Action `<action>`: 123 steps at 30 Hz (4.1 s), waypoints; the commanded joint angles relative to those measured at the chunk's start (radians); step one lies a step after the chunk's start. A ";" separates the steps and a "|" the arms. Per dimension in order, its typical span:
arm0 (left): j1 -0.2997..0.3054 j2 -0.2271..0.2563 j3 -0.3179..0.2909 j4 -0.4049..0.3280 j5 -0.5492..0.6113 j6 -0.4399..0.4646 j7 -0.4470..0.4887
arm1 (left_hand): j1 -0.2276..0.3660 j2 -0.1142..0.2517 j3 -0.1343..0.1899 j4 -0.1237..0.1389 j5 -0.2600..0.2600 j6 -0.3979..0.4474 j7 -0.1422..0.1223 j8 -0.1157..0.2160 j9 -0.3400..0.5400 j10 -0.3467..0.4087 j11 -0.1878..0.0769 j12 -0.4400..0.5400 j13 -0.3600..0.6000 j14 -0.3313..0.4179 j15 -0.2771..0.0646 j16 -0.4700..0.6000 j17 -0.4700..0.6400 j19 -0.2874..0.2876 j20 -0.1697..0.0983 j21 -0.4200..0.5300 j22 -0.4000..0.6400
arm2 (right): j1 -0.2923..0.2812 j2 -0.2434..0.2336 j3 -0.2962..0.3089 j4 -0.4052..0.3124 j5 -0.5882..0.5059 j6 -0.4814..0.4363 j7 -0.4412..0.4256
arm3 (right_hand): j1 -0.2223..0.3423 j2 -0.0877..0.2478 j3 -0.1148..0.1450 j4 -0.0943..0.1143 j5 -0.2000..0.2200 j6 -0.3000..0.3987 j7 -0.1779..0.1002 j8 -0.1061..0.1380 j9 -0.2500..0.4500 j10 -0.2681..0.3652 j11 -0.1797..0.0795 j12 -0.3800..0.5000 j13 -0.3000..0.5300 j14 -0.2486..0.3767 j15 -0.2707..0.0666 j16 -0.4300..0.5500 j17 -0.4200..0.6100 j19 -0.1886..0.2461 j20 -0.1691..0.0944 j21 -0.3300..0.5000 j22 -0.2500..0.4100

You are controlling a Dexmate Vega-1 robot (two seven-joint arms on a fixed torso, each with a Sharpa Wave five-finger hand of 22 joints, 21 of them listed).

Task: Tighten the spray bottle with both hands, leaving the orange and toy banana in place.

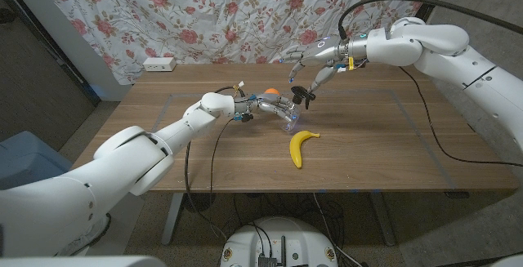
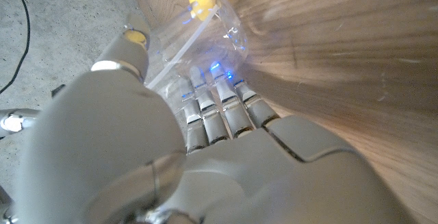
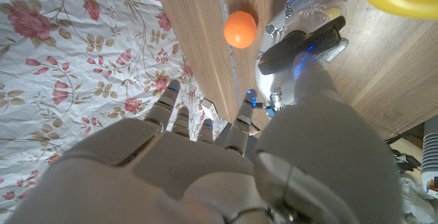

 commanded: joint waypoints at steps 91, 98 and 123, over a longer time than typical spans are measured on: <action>0.023 0.051 0.015 -0.115 0.021 0.056 0.006 | -0.041 0.148 0.020 0.016 0.003 0.185 -0.034 0.163 0.004 0.121 -0.104 -0.001 0.007 0.012 -0.133 -0.003 0.005 0.015 -0.035 -0.001 0.004 | 0.092 0.028 -0.055 0.153 -0.238 0.329 -0.220 | -0.058 -0.012 -0.087 0.052 0.026 0.053 -0.003 0.020 -0.002 0.025 -0.019 0.021 0.000 0.013 -0.032 0.031 0.024 0.007 -0.041 0.011 0.002; 0.019 0.047 0.016 -0.105 0.021 0.050 0.005 | -0.041 0.148 0.020 0.016 0.003 0.186 -0.033 0.163 0.004 0.120 -0.105 -0.002 0.007 0.013 -0.134 -0.003 0.005 0.015 -0.036 -0.001 0.004 | 0.091 0.032 -0.060 0.158 -0.179 0.315 -0.167 | -0.064 -0.009 -0.093 0.056 0.025 0.056 -0.003 0.021 -0.002 0.029 -0.022 0.022 0.000 0.018 -0.040 0.033 0.026 0.020 -0.049 0.015 0.003; -0.008 0.017 0.022 -0.046 0.027 0.020 -0.008 | -0.039 0.147 0.021 0.015 0.003 0.187 -0.033 0.163 0.004 0.124 -0.106 -0.002 0.007 0.014 -0.134 -0.004 0.006 0.015 -0.035 -0.001 0.004 | 0.087 0.062 -0.057 0.187 0.035 0.226 0.031 | -0.095 -0.004 -0.121 0.072 0.024 0.095 -0.001 0.038 0.001 0.044 -0.004 0.025 0.001 0.021 -0.035 0.036 0.031 0.030 -0.075 0.011 0.001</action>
